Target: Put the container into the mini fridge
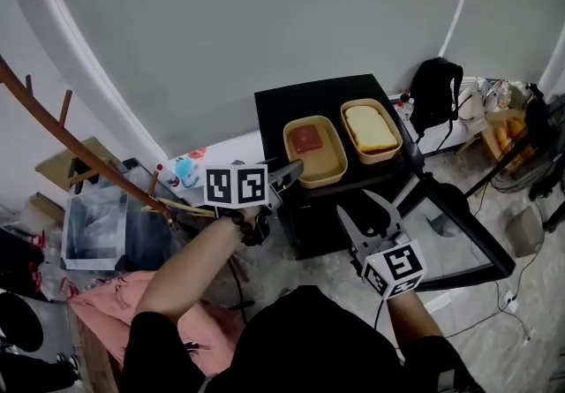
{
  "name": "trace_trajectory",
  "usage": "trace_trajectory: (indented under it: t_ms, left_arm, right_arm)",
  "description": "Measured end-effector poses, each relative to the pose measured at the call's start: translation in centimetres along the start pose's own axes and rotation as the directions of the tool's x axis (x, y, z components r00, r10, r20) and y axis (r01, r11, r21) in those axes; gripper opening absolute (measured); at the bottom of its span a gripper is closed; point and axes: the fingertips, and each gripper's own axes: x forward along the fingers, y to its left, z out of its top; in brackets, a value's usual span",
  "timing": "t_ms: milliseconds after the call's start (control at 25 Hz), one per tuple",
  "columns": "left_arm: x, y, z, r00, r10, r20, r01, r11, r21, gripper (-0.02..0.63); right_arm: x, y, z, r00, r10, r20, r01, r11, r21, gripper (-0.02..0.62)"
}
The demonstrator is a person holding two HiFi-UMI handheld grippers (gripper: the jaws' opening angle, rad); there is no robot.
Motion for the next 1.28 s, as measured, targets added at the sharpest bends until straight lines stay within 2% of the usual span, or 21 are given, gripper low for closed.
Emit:
trace_trajectory:
  t_ms: [80,120,160,320,440,480,520,600,640,720,800,880,960,1000,1040,1200,1280]
  left_arm:
    - [0.2,-0.3,0.1,0.999,-0.021,-0.026,0.021,1.0,0.01,0.193]
    - [0.2,-0.4,0.1,0.999,-0.032,-0.035,0.032,0.999,0.008,0.149]
    - [0.2,-0.5,0.1,0.998,-0.043,-0.039,0.043,0.999,-0.003,0.142]
    - [-0.1,-0.3,0.2,0.996,-0.085,-0.02,0.082,0.99,-0.115,0.11]
    - [-0.4,-0.4,0.0,0.997,-0.077,-0.014,0.075,0.99,-0.119,0.109]
    - [-0.5,-0.6,-0.1,0.997,-0.078,-0.01,0.076,0.99,-0.123,0.109]
    - [-0.7,-0.7,-0.2,0.997,-0.081,-0.005,0.079,0.989,-0.127,0.109]
    - [-0.9,-0.9,-0.5,0.996,-0.086,0.003,0.085,0.988,-0.13,0.109]
    - [-1.1,-1.1,-0.6,0.996,-0.087,0.005,0.086,0.988,-0.127,0.109]
    - [-1.4,-1.4,-1.0,0.996,-0.086,0.0,0.085,0.991,-0.107,0.109]
    - [-1.6,-1.6,-1.3,0.996,-0.086,-0.005,0.085,0.992,-0.089,0.11]
    - [-1.9,-1.8,-1.5,0.996,-0.091,-0.003,0.09,0.992,-0.088,0.112]
    - [-2.2,-2.0,-1.8,0.995,-0.095,0.002,0.095,0.991,-0.091,0.112]
    - [-2.3,-2.1,-1.9,0.995,-0.097,0.004,0.097,0.991,-0.092,0.112]
    - [-2.4,-2.2,-2.0,0.995,-0.1,0.006,0.1,0.991,-0.091,0.112]
    - [-2.9,-2.7,-2.4,0.995,-0.099,0.014,0.1,0.993,-0.061,0.114]
    - [-3.0,-2.9,-2.6,0.995,-0.095,0.023,0.096,0.994,-0.046,0.117]
  right_arm:
    - [0.0,0.2,-0.1,1.0,0.011,-0.003,-0.011,1.0,0.004,0.209]
    - [0.0,0.2,-0.3,1.0,0.015,-0.006,-0.014,1.0,0.01,0.209]
    - [0.0,0.3,-0.4,1.0,0.017,-0.009,-0.017,1.0,0.016,0.207]
    - [0.2,0.6,-0.9,0.999,0.032,-0.019,-0.031,0.998,0.06,0.204]
    - [0.1,0.0,-1.4,0.999,0.039,-0.016,-0.035,0.977,0.213,0.204]
    - [0.1,-0.3,-1.8,0.999,0.043,-0.013,-0.037,0.952,0.303,0.206]
    - [0.3,-0.6,-2.3,0.999,0.05,-0.009,-0.042,0.913,0.406,0.206]
    - [0.7,-0.9,-3.2,0.998,0.063,0.003,-0.053,0.81,0.584,0.206]
    - [0.9,-1.0,-3.5,0.998,0.064,0.01,-0.056,0.767,0.639,0.206]
    - [1.3,-0.8,-3.5,0.997,0.071,0.039,-0.078,0.703,0.707,0.232]
    - [2.0,-0.4,-2.8,0.991,0.096,0.089,-0.129,0.635,0.761,0.303]
    - [2.8,-0.1,-2.1,0.987,0.112,0.117,-0.16,0.555,0.817,0.327]
    - [3.6,0.0,-2.6,0.989,0.102,0.104,-0.14,0.465,0.874,0.337]
    - [3.8,0.0,-2.8,0.991,0.094,0.096,-0.128,0.431,0.893,0.337]
    - [4.0,0.1,-3.0,0.992,0.088,0.09,-0.119,0.411,0.904,0.337]
    - [4.7,0.5,-3.4,0.995,0.072,0.071,-0.094,0.387,0.917,0.337]
    - [5.0,0.5,-3.5,0.996,0.059,0.065,-0.082,0.357,0.931,0.336]
